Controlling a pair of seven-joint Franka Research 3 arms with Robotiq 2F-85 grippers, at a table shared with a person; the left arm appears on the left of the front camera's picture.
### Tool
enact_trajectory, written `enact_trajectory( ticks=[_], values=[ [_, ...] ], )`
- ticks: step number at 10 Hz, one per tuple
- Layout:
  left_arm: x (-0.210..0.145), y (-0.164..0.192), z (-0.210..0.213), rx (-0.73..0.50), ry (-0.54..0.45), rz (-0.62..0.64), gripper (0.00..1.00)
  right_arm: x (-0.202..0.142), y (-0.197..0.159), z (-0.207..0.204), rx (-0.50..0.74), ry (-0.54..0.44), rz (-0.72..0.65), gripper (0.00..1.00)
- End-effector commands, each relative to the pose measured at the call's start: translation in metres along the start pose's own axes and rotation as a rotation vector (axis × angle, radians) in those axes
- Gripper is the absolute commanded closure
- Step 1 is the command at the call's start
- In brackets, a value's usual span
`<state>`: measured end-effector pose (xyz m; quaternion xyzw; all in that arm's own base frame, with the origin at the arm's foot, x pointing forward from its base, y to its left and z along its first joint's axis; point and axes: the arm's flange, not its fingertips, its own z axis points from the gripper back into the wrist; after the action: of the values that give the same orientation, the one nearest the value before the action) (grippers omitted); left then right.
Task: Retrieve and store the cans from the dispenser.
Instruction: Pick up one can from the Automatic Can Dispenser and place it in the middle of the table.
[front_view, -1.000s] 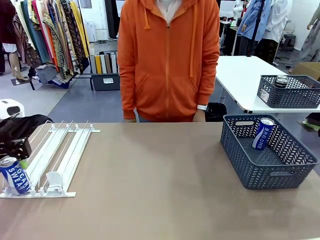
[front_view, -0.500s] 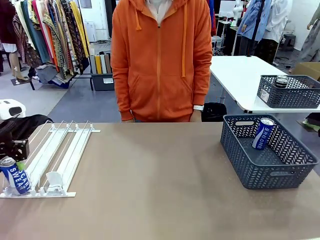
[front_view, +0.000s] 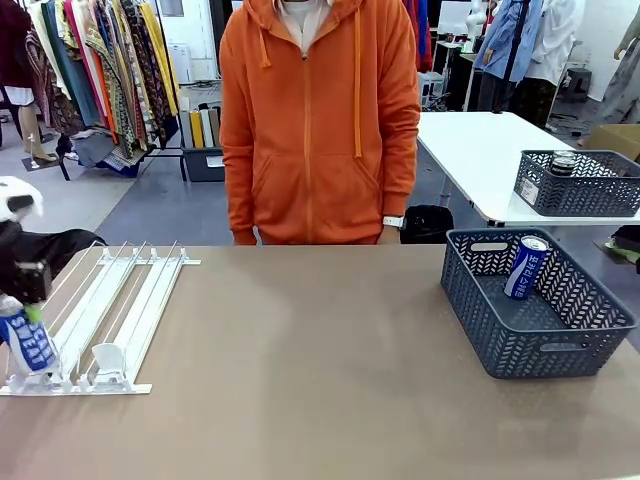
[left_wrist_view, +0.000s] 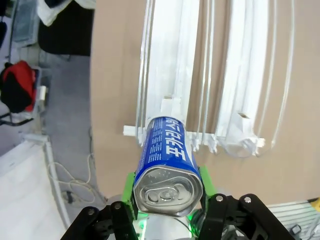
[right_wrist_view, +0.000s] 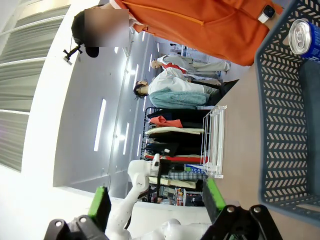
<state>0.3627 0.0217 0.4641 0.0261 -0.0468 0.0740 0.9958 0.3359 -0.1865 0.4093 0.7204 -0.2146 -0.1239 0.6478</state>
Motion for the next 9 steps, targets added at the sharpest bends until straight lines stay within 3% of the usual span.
enact_trajectory(
  ticks=[1, 5, 7, 8, 9],
  values=[
    [-0.018, 0.008, 0.075, -0.034, -0.106, -0.009, 1.0, -0.001, 0.001, 0.0, -0.002, 0.016, 0.009, 0.0],
    [-0.048, 0.044, 0.156, -0.234, -0.324, 0.007, 1.0, -0.001, 0.001, 0.0, -0.002, 0.016, 0.009, 0.0],
    [-0.05, 0.06, 0.149, -0.301, -0.283, 0.034, 1.0, -0.001, 0.001, 0.0, -0.002, 0.016, 0.009, 0.0],
    [-0.054, 0.048, 0.167, -0.211, -0.31, 0.03, 1.0, -0.001, 0.001, 0.0, -0.002, 0.016, 0.009, 0.0],
    [-0.054, 0.048, 0.167, -0.211, -0.31, 0.03, 1.0, -0.001, 0.001, 0.0, -0.002, 0.016, 0.009, 0.0]
  ],
)
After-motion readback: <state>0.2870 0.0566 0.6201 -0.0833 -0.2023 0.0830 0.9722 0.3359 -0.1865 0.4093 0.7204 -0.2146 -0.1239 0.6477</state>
